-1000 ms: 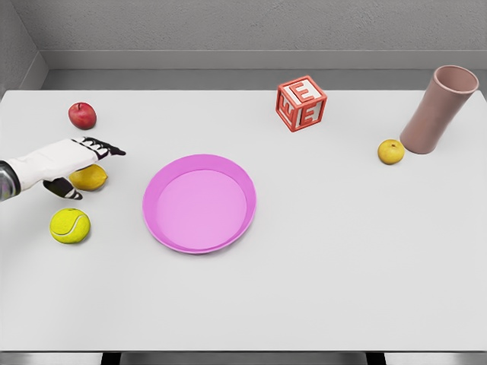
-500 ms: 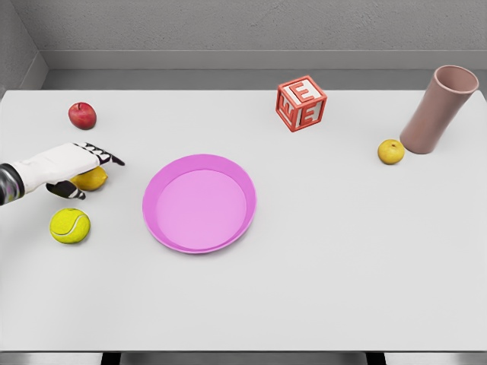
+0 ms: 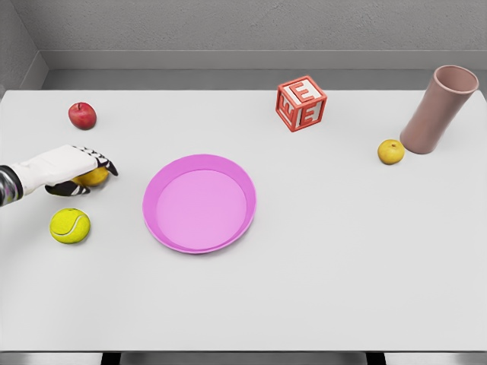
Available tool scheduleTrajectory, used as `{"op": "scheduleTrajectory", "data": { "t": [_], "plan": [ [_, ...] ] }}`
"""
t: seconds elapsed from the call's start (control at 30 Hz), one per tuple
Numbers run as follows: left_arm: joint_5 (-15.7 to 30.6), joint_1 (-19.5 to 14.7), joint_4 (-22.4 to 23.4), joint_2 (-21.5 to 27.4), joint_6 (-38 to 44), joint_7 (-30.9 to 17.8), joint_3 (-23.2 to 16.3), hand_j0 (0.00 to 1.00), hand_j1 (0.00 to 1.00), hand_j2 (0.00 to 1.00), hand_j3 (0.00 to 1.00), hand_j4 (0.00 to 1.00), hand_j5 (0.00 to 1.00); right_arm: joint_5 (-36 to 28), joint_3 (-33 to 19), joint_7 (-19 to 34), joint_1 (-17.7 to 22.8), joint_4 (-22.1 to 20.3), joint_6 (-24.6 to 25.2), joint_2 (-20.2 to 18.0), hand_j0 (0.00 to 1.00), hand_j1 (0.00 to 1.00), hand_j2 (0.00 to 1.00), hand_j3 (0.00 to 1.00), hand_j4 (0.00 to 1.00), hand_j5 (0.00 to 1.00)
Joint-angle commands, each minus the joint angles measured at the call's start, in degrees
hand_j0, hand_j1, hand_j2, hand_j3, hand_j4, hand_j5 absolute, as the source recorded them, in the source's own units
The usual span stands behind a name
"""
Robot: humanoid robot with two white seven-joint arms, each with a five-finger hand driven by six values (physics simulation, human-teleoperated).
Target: Put the lemon on the plate with left arm
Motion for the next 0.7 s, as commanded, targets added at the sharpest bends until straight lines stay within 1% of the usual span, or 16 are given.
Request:
{"op": "scheduleTrajectory", "data": {
  "t": [0.0, 0.23, 0.43, 0.5, 0.63, 0.67],
  "plan": [
    [0.14, 0.0, 0.0, 0.05, -0.01, -0.05, 0.02, 0.62, 0.62, 0.62, 0.62, 0.62, 0.62, -0.01, -0.01, 0.01, -0.09, 0.0, 0.0, 0.0, 1.0, 1.0, 1.0, 1.0, 1.0, 1.0],
    [0.49, -0.35, -0.09, -0.03, -0.1, -0.05, 0.11, 0.62, 0.62, 0.62, 0.62, 0.62, 0.62, -0.01, -0.01, 0.01, -0.09, 0.0, 0.0, 0.0, 1.0, 1.0, 1.0, 1.0, 1.0, 1.0],
    [0.93, -0.7, -1.05, -0.12, -0.18, -0.05, 0.46, 0.62, 0.62, 0.62, 0.62, 0.62, 0.62, -0.01, -0.01, 0.01, -0.09, 0.0, 0.0, 0.0, 1.0, 1.0, 1.0, 1.0, 1.0, 1.0],
    [1.02, -1.49, -3.42, -0.12, -0.27, -0.05, 0.46, 0.62, 0.62, 0.62, 0.62, 0.62, 0.62, -0.01, -0.01, 0.01, -0.09, 0.0, 0.0, 0.0, 1.0, 1.0, 1.0, 1.0, 1.0, 1.0],
    [1.11, -1.49, -4.74, -0.3, -0.27, -0.05, 0.19, 0.63, 0.63, 0.63, 0.63, 0.63, 0.63, -0.01, -0.01, 0.01, -0.09, 0.0, 0.0, 0.0, 1.0, 1.0, 1.0, 1.0, 1.0, 1.0],
    [1.2, -1.49, -6.24, -0.38, -0.27, -0.05, -0.07, 0.63, 0.63, 0.63, 0.63, 0.63, 0.63, -0.01, -0.01, 0.01, -0.09, 0.0, 0.0, 0.0, 1.0, 1.0, 1.0, 1.0, 1.0, 1.0]
  ]
}}
